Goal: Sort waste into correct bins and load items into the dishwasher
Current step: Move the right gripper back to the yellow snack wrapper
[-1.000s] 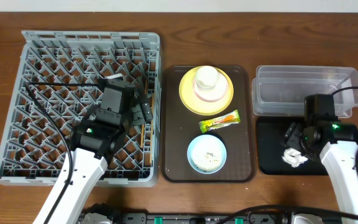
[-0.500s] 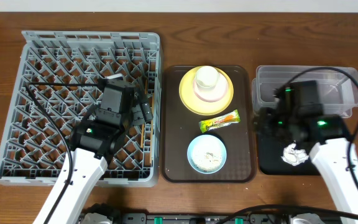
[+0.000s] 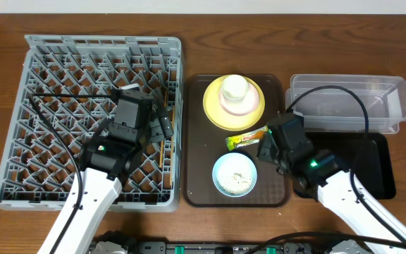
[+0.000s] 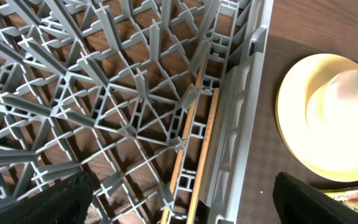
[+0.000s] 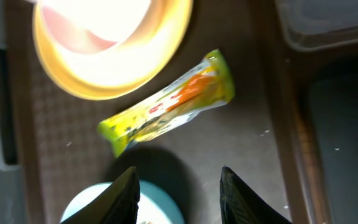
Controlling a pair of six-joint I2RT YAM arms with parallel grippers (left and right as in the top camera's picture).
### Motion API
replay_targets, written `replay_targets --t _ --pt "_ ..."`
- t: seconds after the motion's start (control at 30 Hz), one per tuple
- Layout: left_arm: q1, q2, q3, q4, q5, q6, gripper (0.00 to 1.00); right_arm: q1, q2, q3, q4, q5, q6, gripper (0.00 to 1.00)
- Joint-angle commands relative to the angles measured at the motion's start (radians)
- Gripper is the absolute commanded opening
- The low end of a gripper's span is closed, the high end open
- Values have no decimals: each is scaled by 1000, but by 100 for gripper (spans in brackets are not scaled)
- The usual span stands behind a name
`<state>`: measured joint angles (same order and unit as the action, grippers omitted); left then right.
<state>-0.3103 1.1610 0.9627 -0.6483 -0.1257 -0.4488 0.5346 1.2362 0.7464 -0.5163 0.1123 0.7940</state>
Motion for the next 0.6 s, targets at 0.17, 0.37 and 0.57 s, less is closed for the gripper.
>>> replay_targets --t 0.17,0.37,0.57 --pt "4 -5 14 -3 3 -2 93 10 101 -23 65 55 47 34" --pt "4 -5 14 -3 3 -2 93 10 211 -23 107 45 47 35" --pt "4 -5 14 -3 3 -2 93 23 266 -23 144 44 47 37"
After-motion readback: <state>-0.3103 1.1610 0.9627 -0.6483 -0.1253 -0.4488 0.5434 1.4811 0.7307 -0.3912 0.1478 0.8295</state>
